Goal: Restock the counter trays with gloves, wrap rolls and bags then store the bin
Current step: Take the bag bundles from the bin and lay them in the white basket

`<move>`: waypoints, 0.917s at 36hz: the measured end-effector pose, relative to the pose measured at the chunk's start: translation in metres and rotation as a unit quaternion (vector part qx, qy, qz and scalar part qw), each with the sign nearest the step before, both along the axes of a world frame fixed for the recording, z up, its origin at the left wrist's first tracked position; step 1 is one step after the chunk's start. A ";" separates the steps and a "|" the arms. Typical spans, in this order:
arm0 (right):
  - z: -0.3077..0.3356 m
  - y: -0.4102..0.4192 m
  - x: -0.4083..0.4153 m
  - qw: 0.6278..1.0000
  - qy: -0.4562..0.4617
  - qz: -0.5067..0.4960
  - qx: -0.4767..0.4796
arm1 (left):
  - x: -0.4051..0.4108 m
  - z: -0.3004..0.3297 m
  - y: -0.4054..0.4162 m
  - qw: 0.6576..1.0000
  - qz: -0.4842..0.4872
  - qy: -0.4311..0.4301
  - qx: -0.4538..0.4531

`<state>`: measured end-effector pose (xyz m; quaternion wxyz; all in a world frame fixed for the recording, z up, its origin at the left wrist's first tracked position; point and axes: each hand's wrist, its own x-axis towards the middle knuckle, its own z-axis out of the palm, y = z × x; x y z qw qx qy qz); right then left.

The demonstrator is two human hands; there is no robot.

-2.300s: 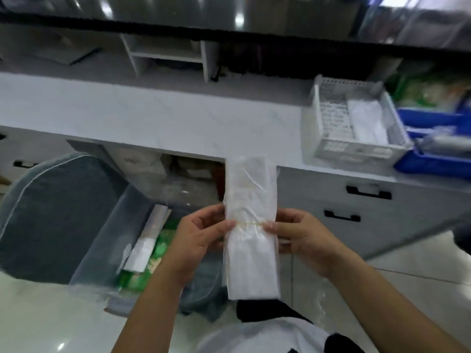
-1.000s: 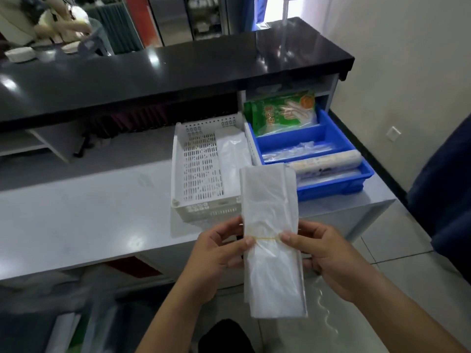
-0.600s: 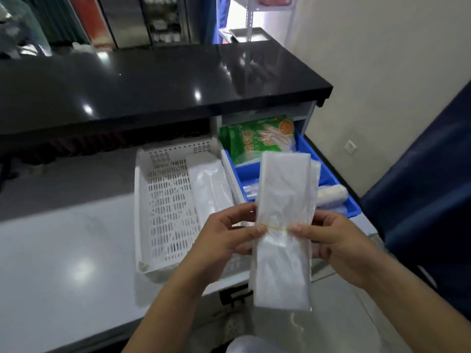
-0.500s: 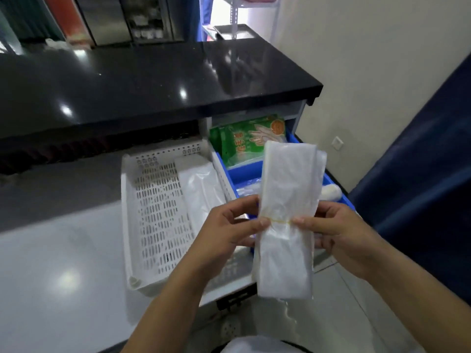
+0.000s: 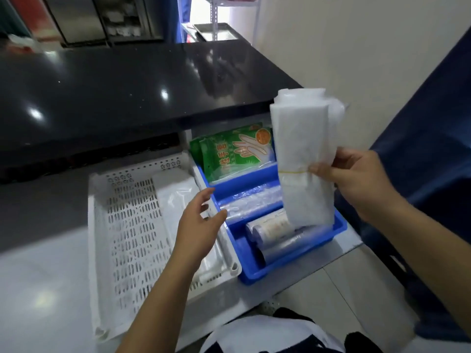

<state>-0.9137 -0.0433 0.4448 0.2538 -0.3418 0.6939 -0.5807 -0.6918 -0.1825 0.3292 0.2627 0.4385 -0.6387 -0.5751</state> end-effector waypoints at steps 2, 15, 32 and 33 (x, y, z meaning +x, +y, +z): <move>0.003 -0.010 -0.017 0.996 0.086 0.017 0.018 | -0.004 -0.013 0.003 0.998 -0.016 -0.057 -0.009; -0.092 -0.109 -0.051 0.710 0.621 0.257 0.213 | -0.020 -0.031 0.015 0.986 0.055 -0.157 -0.016; -0.134 -0.156 -0.071 0.687 0.545 0.401 0.265 | -0.026 -0.033 0.024 0.979 0.143 -0.141 0.041; -0.132 -0.160 -0.074 0.689 0.527 0.417 0.271 | -0.029 -0.032 0.024 0.977 0.144 -0.152 0.034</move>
